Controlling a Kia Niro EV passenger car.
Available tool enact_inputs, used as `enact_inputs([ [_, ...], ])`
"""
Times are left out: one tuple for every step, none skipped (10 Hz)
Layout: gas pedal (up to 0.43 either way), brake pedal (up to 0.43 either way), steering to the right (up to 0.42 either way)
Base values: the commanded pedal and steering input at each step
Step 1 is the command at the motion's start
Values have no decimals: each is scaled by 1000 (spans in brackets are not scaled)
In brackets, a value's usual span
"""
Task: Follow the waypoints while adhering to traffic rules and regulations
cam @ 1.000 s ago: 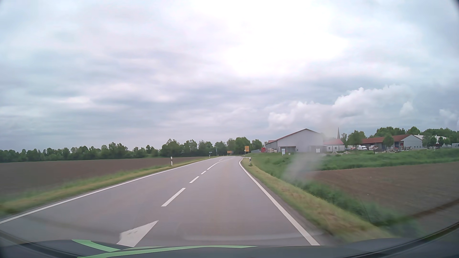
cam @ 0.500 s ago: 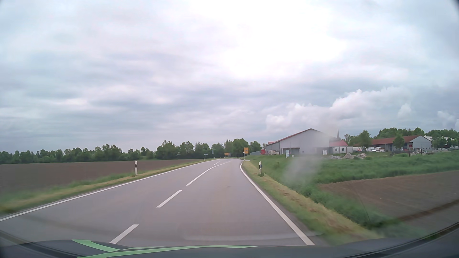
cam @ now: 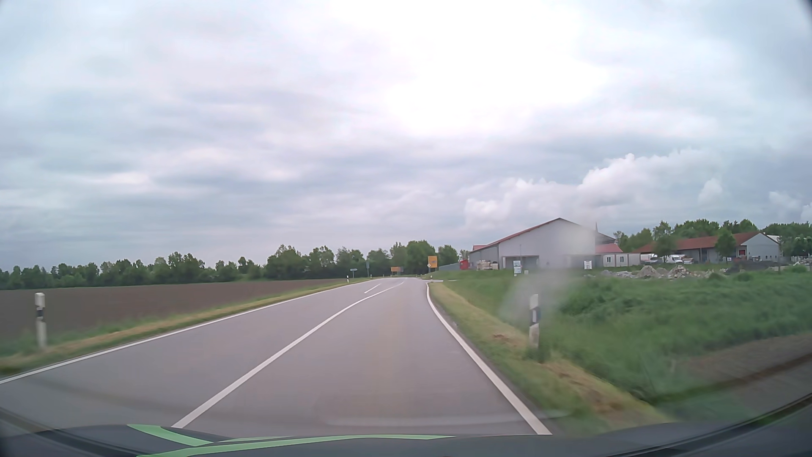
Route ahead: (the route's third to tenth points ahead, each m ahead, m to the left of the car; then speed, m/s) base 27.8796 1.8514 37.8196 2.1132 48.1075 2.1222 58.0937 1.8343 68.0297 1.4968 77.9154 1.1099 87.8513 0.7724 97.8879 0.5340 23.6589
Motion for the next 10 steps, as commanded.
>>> enact_inputs([
  [0,37,5],
  [0,43,5],
  [0,49,5],
  [0,55,5],
  [0,61,5],
  [0,61,5],
  [0,67,4],
  [0,67,4],
  [0,73,3],
  [0,79,2],
])
